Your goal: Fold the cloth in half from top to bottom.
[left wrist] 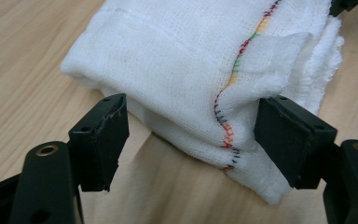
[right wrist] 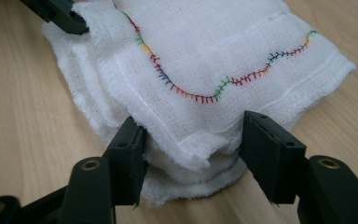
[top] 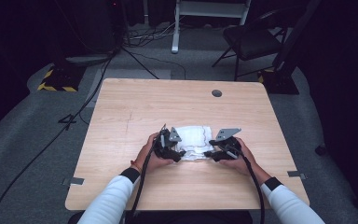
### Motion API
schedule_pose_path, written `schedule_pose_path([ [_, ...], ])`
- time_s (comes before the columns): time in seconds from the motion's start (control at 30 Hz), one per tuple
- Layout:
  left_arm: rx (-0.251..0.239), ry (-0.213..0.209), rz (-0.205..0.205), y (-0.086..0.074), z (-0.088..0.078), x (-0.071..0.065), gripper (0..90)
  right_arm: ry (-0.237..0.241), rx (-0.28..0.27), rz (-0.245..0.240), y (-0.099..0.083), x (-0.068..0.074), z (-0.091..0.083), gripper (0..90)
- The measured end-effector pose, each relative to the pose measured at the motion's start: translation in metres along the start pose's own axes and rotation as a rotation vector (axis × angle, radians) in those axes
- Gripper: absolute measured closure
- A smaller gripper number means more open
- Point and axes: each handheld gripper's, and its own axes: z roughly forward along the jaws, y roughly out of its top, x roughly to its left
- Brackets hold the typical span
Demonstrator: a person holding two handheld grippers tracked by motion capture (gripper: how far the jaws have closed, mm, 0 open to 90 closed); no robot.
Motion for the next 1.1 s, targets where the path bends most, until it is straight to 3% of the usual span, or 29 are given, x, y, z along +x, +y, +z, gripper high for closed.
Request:
schedule_pose_path([
  [0.2,-0.013,0.04,-0.018,-0.009,-0.005,0.016,26.0,-0.006,-0.004,0.006,0.013,-0.001,0.014,43.9],
  [0.33,-0.017,0.053,-0.01,-0.012,-0.008,0.019,24.6,-0.018,-0.006,-0.007,0.018,0.001,0.017,43.3],
  [0.5,-0.003,0.086,0.002,-0.012,-0.015,0.018,21.4,-0.034,0.008,-0.019,0.018,0.002,0.011,40.5],
  [0.6,0.021,0.133,0.05,-0.011,-0.024,0.016,20.1,-0.038,0.003,-0.029,0.02,0.003,0.005,39.5],
  [0.67,-0.015,0.15,0.041,-0.011,-0.033,0.016,19.9,-0.044,0.006,-0.036,0.021,0.005,0.0,38.0],
  [0.77,-0.01,0.12,0.028,-0.012,-0.043,0.018,19.4,-0.047,0.003,-0.048,0.022,0.006,-0.01,37.4],
  [1.1,0.011,0.116,0.018,-0.034,-0.071,0.016,19.4,-0.074,-0.011,-0.037,0.013,0.007,-0.041,34.5],
])
